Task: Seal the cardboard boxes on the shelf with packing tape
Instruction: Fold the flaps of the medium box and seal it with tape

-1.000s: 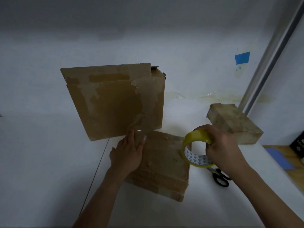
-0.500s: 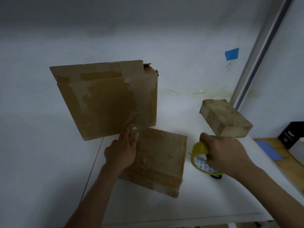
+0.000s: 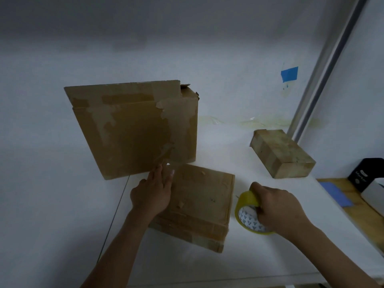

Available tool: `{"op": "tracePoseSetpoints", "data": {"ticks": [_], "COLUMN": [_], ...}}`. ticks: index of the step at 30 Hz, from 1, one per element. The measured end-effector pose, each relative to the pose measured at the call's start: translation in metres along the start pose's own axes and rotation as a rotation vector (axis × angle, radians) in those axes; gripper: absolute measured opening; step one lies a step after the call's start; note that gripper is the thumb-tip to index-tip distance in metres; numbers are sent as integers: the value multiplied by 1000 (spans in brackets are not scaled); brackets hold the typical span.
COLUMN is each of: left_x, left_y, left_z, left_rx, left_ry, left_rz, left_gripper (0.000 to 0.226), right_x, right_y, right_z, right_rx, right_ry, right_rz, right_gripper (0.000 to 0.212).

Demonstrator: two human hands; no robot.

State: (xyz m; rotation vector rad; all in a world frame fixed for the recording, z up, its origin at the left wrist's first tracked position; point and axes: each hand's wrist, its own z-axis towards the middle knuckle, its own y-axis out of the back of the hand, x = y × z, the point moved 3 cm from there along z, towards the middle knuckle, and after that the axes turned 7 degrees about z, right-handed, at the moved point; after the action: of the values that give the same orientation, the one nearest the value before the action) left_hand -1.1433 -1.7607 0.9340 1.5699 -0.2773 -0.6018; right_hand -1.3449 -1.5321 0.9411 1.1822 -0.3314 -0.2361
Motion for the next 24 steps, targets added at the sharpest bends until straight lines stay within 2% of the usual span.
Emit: {"op": "tracePoseSetpoints", "data": {"ticks": [1,3,5,7,10,13,16,18,21,24], "left_x": [0,1,4,12,20,20,26,30,34,35], "left_y": [1,3,1,-8,-29,-46,-60,-66,-68,-69], "left_z": [-3,-12,-26,-38,-51,-61,-59,-57,-55,-52], "left_rx": [-82,-370,-616,-744,-644,-420,-313,-256,-220,-220], "left_ry": [10,26,23,77,210,298,296,275,285,276], "left_rz": [-18,-157,-335,-499,-853,-1169,-1216,-1239,-1238,-1250], "left_gripper": [67,53,40,44,70,77,83,96,96,105], "right_x": [-1,-3,-4,-3,0,3,5,10,31,42], "right_y": [-4,-11,-17,-20,-25,-32,-48,-64,-77,-83], "right_z": [-2,-6,-11,-14,-20,-32,-44,-48,-49,-49], "right_rx": [9,99,157,125,-24,-227,-368,-415,-388,-421], "right_ry": [-7,-64,-134,-233,-416,-559,-695,-804,-932,-959], "right_rz": [36,170,358,556,813,1057,1281,1573,2004,2198], "right_gripper": [38,27,35,47,51,51,48,45,28,33]}}
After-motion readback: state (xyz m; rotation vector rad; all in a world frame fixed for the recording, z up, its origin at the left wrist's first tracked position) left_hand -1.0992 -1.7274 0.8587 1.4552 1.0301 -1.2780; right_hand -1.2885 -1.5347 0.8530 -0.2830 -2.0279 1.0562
